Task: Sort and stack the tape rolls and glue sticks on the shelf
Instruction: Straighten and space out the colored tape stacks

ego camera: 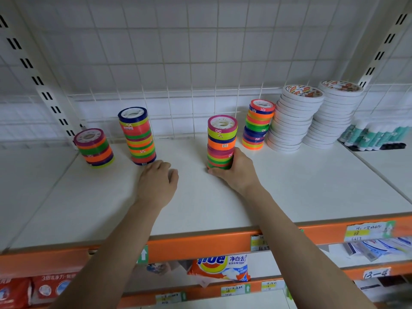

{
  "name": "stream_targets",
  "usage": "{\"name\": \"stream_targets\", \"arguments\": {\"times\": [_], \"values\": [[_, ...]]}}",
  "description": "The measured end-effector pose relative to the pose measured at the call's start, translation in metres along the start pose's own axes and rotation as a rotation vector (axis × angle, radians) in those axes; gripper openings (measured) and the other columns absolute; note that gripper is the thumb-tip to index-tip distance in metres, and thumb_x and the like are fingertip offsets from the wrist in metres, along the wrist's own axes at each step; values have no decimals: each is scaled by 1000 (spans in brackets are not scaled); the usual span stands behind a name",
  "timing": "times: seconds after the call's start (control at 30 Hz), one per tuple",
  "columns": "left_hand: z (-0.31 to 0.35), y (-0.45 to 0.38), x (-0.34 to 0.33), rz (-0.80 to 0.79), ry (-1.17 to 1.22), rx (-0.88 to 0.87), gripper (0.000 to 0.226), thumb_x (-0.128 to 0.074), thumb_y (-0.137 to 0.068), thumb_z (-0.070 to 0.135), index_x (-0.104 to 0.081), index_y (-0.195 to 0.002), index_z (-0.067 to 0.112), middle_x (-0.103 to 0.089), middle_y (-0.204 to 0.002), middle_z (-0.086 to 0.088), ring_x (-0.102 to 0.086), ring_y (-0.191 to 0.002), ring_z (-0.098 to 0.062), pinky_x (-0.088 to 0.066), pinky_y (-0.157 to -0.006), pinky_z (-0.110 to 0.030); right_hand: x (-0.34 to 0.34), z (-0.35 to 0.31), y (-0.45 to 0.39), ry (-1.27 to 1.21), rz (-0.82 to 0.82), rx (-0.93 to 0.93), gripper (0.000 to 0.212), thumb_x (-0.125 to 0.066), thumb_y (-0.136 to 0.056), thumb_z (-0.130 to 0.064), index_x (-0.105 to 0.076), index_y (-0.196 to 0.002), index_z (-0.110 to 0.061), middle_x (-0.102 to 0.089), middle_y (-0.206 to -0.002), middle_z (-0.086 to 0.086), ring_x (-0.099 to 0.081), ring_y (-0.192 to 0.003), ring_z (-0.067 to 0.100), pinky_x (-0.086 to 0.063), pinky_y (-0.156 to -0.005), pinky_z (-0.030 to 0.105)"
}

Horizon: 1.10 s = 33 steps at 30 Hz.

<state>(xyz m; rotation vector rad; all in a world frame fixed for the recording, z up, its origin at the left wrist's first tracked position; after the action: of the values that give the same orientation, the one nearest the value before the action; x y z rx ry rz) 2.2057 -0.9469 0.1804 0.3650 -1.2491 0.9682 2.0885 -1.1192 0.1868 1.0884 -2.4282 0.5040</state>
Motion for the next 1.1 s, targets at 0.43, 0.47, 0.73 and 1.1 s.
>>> {"name": "stream_targets", "arguments": {"times": [0.43, 0.47, 0.73, 1.1], "values": [[-16, 6, 9, -27, -72, 118, 40, -38, -97, 32, -53, -125, 8, -53, -128, -7, -45, -121, -23, -34, -99, -31, -49, -26, -27, -5, -62, -40, 70, -82, -70, -23, -44, -127, -11, -57, -125, 4, -54, -113, 20, -40, -86, 19], [-18, 7, 10, -28, -74, 122, 40, -38, -97, 33, -52, -126, 9, -52, -130, -7, -44, -122, -23, -33, -100, -30, -55, -29, -29, -6, -69, -41, 70, -81, -71, -23, -43, -128, -11, -56, -126, 4, -54, -114, 20, -40, -87, 20], [-21, 6, 13, -33, -85, 98, 41, -37, -96, 35, -51, -127, 11, -51, -130, -5, -40, -123, -21, -29, -101, -28, -85, -47, -43, 10, -105, -36, 70, -79, -74, -23, -40, -131, -10, -54, -129, 5, -53, -116, 21, -38, -87, 19], [-21, 4, 10, -51, -125, 100, 42, -35, -96, 37, -51, -127, 13, -52, -128, -4, -41, -121, -21, -29, -102, -29, -89, -48, -42, 29, -70, -22, 69, -77, -76, -25, -40, -132, -11, -54, -129, 4, -53, -116, 19, -39, -86, 17]]}}
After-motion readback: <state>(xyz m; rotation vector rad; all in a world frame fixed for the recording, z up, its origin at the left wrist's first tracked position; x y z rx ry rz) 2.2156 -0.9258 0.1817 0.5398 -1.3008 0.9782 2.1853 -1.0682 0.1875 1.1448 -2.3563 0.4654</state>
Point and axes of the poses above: each hand's wrist, its own y-axis away from the middle knuckle, its own x-axis out of the back of the hand, z = x × y, the point moved 10 cm from there along -y, towards the middle knuckle
